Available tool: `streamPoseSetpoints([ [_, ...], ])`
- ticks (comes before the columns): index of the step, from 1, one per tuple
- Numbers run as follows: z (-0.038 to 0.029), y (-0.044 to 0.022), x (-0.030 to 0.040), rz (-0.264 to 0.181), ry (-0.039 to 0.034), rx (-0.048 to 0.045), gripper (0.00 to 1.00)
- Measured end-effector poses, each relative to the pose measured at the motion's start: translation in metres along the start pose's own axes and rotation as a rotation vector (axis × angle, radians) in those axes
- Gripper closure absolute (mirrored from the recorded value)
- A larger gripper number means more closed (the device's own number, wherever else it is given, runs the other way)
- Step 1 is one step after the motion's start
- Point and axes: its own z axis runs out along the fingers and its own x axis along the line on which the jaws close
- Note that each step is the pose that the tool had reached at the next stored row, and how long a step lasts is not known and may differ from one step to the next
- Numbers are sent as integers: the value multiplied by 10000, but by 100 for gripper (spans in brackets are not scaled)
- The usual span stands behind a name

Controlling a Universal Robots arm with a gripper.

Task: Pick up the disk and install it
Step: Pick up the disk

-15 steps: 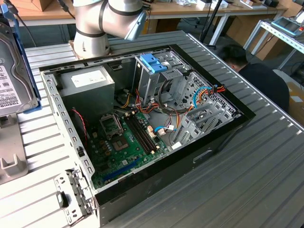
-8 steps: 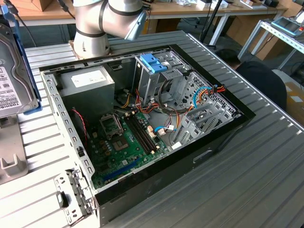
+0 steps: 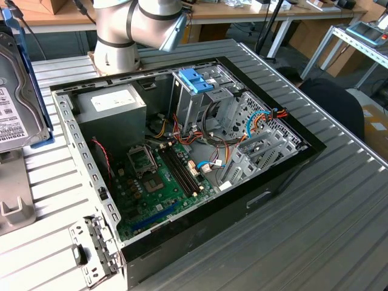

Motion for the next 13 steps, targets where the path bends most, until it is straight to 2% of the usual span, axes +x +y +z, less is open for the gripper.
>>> streamPoseSetpoints([
  [13,-1,-3,73,0,-1,1,63],
])
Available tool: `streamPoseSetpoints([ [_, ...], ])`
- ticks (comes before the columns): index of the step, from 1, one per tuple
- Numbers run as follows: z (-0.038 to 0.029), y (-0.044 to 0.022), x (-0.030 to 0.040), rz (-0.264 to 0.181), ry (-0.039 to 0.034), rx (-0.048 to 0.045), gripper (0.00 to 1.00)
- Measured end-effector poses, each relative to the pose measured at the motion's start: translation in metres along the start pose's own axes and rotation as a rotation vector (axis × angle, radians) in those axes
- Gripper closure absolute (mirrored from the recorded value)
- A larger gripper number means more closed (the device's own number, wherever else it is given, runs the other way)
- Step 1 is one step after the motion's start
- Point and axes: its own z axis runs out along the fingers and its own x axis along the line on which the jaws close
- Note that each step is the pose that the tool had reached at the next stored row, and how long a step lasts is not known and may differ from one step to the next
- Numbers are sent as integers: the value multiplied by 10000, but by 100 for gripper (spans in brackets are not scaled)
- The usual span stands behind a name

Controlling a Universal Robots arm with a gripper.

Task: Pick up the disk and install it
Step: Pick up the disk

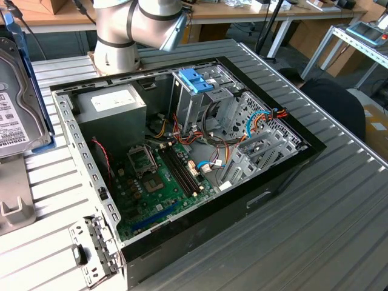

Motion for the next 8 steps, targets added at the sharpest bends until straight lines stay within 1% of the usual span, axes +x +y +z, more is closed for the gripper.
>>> streamPoseSetpoints([
  [8,-2,-2,40,0,1,-1,63],
])
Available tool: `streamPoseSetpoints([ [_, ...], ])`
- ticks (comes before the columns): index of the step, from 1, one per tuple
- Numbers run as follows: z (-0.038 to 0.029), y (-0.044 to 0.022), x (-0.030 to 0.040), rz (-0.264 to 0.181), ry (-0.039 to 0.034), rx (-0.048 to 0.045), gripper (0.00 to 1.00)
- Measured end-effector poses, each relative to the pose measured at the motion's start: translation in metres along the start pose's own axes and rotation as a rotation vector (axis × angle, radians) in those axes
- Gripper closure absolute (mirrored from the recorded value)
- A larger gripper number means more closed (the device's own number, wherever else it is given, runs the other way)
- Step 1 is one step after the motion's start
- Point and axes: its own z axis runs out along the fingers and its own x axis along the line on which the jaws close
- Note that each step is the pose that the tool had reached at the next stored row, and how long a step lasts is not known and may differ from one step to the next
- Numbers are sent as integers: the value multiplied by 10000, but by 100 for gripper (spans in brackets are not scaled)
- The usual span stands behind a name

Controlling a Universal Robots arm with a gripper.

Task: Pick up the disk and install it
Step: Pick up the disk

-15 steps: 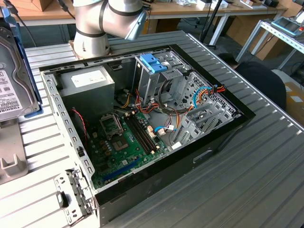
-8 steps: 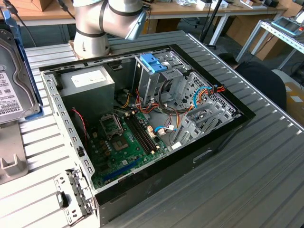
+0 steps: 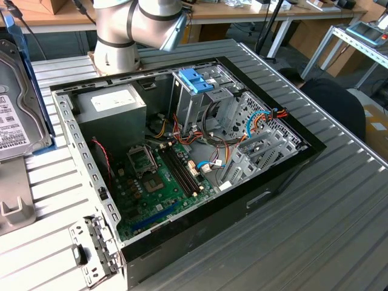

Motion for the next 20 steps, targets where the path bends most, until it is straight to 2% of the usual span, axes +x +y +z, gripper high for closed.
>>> streamPoseSetpoints([
  [20,-3,-4,117,1,0,0,63],
])
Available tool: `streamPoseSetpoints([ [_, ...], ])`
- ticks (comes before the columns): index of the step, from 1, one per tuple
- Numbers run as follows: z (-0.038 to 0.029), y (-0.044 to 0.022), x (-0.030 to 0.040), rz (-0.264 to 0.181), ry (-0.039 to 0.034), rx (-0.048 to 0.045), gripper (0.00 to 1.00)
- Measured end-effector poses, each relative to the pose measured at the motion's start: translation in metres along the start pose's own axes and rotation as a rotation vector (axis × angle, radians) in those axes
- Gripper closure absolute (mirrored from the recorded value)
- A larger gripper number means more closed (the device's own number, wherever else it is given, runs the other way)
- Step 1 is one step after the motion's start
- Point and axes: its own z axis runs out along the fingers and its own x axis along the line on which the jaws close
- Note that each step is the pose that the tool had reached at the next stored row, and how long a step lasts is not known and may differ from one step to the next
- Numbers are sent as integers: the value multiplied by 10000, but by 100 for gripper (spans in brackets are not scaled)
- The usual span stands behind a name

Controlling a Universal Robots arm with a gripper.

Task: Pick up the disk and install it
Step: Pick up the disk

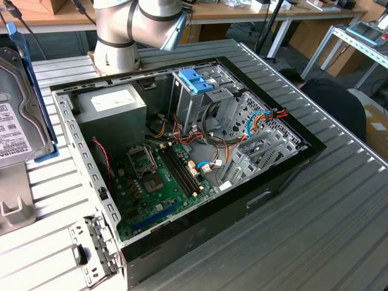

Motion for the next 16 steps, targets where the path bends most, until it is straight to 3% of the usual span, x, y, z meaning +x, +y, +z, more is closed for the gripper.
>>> streamPoseSetpoints([
  [16,-2,-3,83,0,0,0,63],
])
